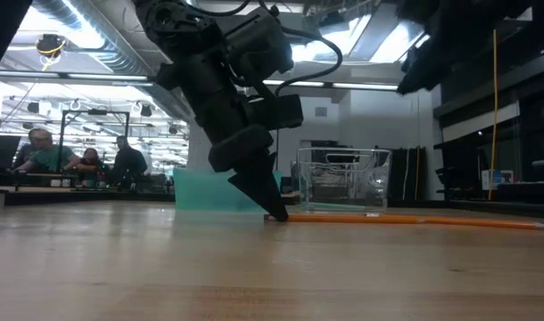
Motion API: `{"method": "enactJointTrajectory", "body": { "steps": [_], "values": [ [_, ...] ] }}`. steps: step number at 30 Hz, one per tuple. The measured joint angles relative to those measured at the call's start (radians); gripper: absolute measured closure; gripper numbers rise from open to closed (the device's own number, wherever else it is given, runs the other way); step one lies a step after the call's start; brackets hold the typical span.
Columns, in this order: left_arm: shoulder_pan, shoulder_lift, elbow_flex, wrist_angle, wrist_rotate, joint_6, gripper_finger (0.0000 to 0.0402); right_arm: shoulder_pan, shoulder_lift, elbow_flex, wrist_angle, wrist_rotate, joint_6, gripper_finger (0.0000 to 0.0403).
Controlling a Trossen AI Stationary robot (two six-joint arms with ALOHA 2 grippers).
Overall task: Sort pens & pencils
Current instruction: Put the bottom yellow pencil into the transparent bin
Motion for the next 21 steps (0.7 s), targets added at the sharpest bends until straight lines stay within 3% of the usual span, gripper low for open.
{"method": "enactJointTrajectory", "body": {
  "steps": [7,21],
  "values": [
    [-0.013,-0.001,0.000,0.008,-0.015,-0.004,0.0400,0.000,0.149,0.000,0.026,0.066,-0.038,0.0246],
    [-0.018,-0.048,0.001,-0.020,0.013,-0.025,0.0398,-0.003,0.338,0.000,0.163,0.070,-0.115,0.0247]
  ]
}}
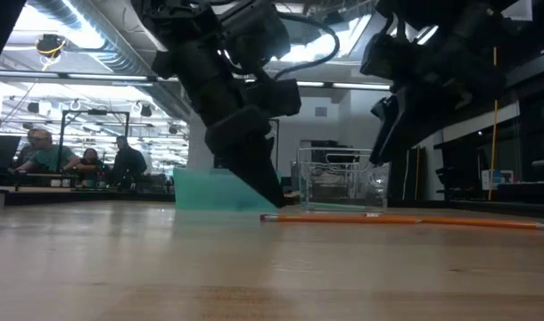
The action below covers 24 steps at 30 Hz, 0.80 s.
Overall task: Sort pens & pencils
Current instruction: Put the bottom yellow pencil into the transparent bin
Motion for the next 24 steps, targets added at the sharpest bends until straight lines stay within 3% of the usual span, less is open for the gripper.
{"method": "enactJointTrajectory", "body": {
  "steps": [6,17,24],
  "values": [
    [0.000,-0.006,0.009,0.000,0.006,-0.008,0.0382,0.000,0.002,0.000,0.009,0.000,0.001,0.0247],
    [0.011,-0.017,0.033,-0.066,0.039,-0.090,0.0227,0.000,0.002,0.000,0.020,0.000,0.004,0.0246],
    [0.011,-0.013,0.033,-0.124,0.027,-0.107,0.0215,0.000,0.002,0.000,0.022,-0.001,0.029,0.0246]
  ]
}}
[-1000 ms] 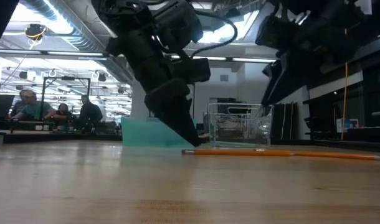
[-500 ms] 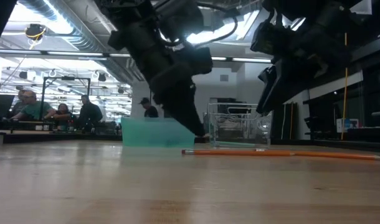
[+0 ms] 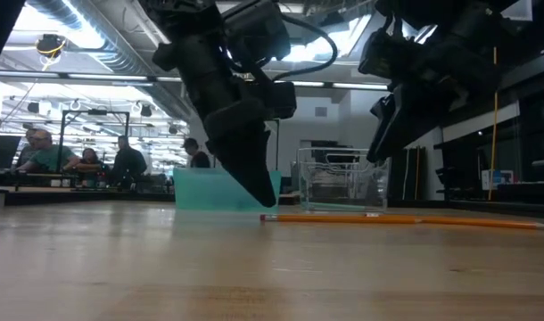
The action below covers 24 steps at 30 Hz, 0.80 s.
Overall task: Sort pens & pencils
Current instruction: Put the bottom yellow pencil into the transparent bin
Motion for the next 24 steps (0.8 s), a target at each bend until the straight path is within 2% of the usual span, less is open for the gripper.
{"method": "enactJointTrajectory", "body": {
  "steps": [6,13,17,24],
  "values": [
    [-0.001,0.047,0.001,0.020,-0.021,0.000,0.0218,0.000,0.000,0.000,0.002,0.000,-0.004,0.0234],
    [-0.001,0.049,0.001,0.027,-0.030,0.024,0.0225,0.000,0.000,0.000,0.020,0.000,-0.001,0.0164],
    [0.006,0.080,0.005,0.020,0.001,0.027,0.0259,0.000,0.000,0.000,0.020,0.000,-0.001,0.0147],
    [0.007,0.100,0.008,0.028,0.015,0.031,0.0347,0.000,0.000,0.000,0.018,0.000,0.002,0.0149]
  ]
}}
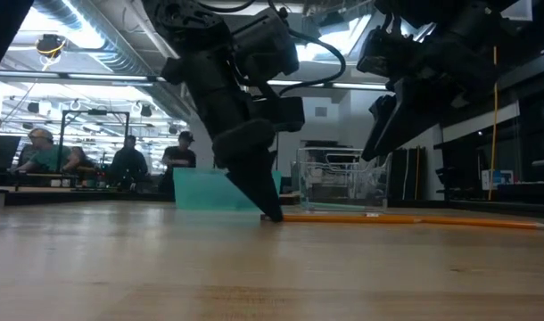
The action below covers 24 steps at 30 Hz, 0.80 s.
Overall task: Sort pens & pencils
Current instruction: Put the bottom yellow pencil into the transparent bin
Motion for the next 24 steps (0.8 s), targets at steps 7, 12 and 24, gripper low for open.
{"method": "enactJointTrajectory", "body": {
  "steps": [7,12,24],
  "values": [
    [0.001,0.000,0.000,-0.003,0.002,-0.005,0.0392,0.000,0.003,0.000,0.004,0.000,0.008,0.0150],
    [-0.016,-0.019,0.037,-0.034,-0.043,0.028,0.0397,0.000,0.053,0.000,0.049,-0.016,-0.002,0.0151],
    [-0.023,-0.024,0.119,-0.133,-0.069,0.056,0.0399,-0.014,0.209,0.000,0.180,0.032,-0.044,0.0151]
  ]
}}
